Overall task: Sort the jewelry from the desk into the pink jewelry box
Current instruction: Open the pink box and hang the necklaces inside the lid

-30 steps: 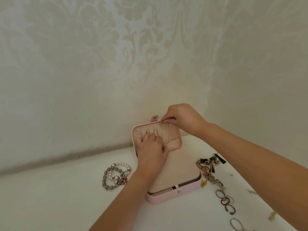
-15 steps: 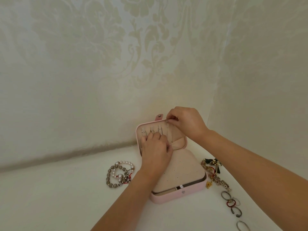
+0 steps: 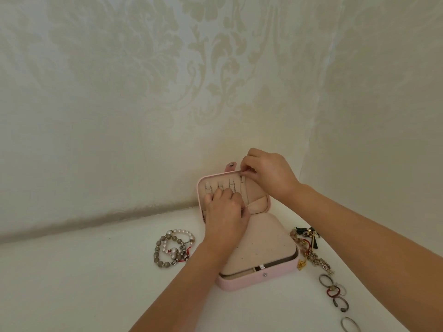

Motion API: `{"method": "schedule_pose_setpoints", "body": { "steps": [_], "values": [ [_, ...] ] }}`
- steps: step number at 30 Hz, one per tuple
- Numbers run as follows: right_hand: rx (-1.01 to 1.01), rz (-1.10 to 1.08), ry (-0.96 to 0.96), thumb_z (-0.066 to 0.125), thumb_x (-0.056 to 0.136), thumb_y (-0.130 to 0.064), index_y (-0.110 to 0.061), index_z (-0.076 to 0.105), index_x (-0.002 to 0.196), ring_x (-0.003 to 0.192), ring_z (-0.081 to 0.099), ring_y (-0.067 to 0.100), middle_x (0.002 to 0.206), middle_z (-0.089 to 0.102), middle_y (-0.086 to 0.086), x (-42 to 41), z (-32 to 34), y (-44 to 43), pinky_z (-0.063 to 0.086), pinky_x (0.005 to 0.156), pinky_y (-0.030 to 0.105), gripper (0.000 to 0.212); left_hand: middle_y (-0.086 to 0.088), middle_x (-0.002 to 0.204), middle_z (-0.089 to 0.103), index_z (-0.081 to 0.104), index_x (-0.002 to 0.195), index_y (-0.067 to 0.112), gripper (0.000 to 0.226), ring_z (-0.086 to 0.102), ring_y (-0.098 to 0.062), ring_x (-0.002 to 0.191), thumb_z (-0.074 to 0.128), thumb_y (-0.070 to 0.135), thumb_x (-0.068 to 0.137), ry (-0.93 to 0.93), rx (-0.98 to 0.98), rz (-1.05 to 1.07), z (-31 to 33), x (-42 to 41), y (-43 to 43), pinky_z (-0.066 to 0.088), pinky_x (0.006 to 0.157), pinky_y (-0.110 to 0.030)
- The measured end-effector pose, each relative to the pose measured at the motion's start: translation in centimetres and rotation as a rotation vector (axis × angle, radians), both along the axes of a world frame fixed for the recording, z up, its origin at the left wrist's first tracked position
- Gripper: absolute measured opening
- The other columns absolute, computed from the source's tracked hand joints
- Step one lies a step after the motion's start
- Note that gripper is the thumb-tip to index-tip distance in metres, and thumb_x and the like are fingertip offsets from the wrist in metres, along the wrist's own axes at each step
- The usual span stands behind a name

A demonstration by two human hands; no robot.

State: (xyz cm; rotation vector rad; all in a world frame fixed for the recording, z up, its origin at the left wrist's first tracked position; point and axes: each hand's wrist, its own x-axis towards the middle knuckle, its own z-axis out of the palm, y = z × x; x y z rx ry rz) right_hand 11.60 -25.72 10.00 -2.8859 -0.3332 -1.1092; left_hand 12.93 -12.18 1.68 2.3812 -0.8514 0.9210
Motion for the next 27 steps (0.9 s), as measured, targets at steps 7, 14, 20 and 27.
{"method": "schedule_pose_setpoints", "body": {
  "steps": [7,14,20,27],
  "values": [
    [-0.042,0.056,-0.011,0.064,0.075,-0.019,-0.013,0.074,0.074,0.047,0.056,0.022,0.069,0.058,0.003,-0.3,-0.7,-0.3,0.042,0.040,0.024,0.012,0.003,0.064,0.056,0.058,0.059,0.019,0.016,0.053,-0.021,0.066,0.071,0.025,0.067,0.016,-0.008,-0.009,0.0,0.0,0.0,0.026,0.068,-0.033],
    [0.037,0.064,-0.005,0.061,0.080,-0.020,-0.012,0.075,0.081,0.054,0.060,0.024,0.074,0.062,0.003,-0.3,-1.9,-0.4,0.049,0.044,0.032,0.016,0.003,0.065,0.056,0.058,0.059,0.018,0.019,0.053,-0.021,0.067,0.073,0.023,0.068,0.049,-0.008,-0.018,0.2,-0.2,0.1,0.040,0.066,-0.036],
    [0.229,0.052,0.037,0.068,0.084,-0.014,-0.011,0.074,0.091,0.073,0.063,0.021,0.085,0.065,0.004,-0.5,-2.1,-0.4,0.050,0.065,0.034,0.010,0.002,0.066,0.056,0.058,0.060,0.018,0.018,0.053,-0.022,0.069,0.074,0.022,0.068,0.052,-0.013,-0.017,0.2,-0.3,0.2,0.039,0.068,-0.036],
    [0.305,-0.052,0.006,0.060,0.090,-0.019,-0.016,0.070,0.101,0.077,0.055,0.008,0.096,0.060,-0.004,-3.1,-2.8,-1.7,0.050,0.071,0.028,0.015,0.001,0.067,0.056,0.057,0.060,0.017,0.019,0.053,-0.024,0.070,0.073,0.021,0.070,0.075,-0.019,-0.036,0.4,-0.5,0.3,0.023,0.070,-0.034]
  ]
}}
